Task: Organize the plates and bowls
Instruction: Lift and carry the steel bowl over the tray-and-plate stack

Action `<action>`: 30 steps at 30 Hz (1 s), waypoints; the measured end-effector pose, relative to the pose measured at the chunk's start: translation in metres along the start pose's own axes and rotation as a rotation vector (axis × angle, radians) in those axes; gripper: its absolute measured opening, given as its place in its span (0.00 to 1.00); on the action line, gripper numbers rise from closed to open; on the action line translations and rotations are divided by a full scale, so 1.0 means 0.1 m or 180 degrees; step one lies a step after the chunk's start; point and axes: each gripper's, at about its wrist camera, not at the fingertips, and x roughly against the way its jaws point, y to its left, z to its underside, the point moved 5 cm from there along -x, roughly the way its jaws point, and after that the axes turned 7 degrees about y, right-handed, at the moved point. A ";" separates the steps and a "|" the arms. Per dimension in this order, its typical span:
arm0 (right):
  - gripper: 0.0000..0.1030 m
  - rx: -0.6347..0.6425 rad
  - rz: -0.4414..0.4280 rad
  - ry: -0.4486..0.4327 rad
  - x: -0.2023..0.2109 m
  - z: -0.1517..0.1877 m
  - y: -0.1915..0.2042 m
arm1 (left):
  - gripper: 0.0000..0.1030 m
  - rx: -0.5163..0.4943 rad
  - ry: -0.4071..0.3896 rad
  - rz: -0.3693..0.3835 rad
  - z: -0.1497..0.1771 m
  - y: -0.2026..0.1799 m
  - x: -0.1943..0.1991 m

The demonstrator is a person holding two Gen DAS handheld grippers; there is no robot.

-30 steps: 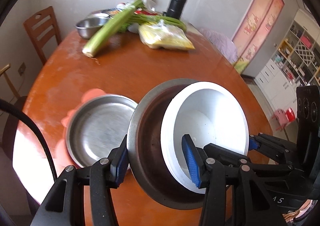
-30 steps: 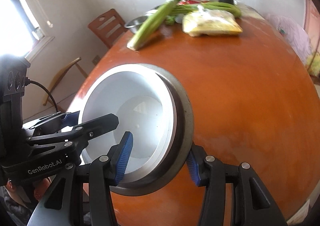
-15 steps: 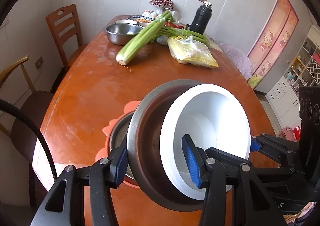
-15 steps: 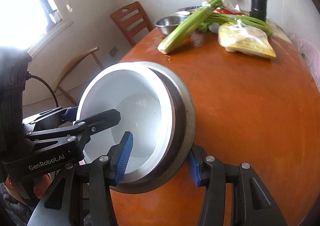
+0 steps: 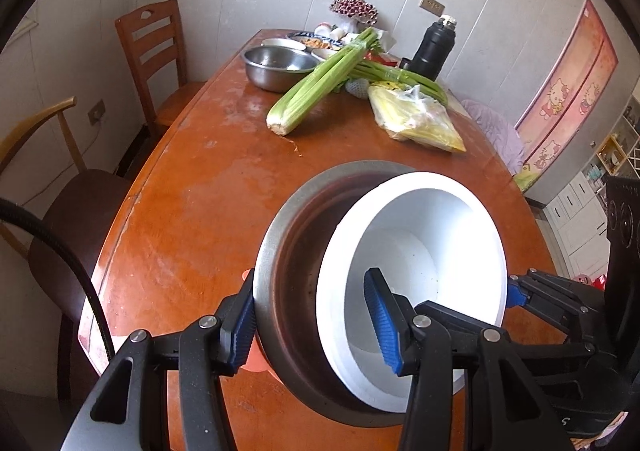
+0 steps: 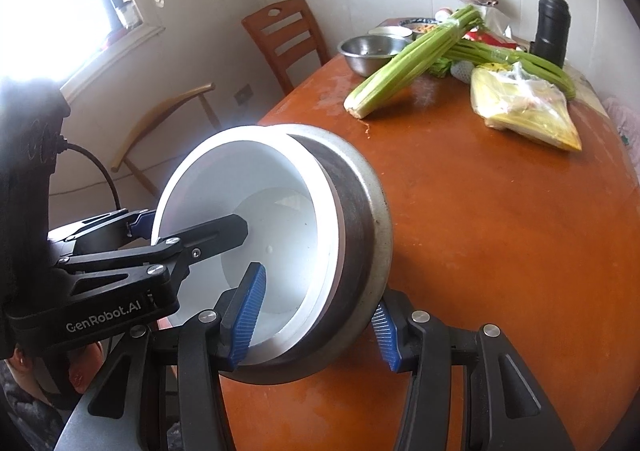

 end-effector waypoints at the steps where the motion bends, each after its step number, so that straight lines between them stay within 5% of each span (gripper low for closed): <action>1: 0.52 -0.0015 -0.0022 0.0024 -0.04 -0.01 -0.01 | 0.49 0.0010 0.0020 0.0000 0.00 0.01 -0.03; 30: 0.52 -0.0127 -0.0055 0.0309 -0.46 0.05 -0.15 | 0.49 0.0074 0.0395 -0.0068 0.11 0.11 -0.54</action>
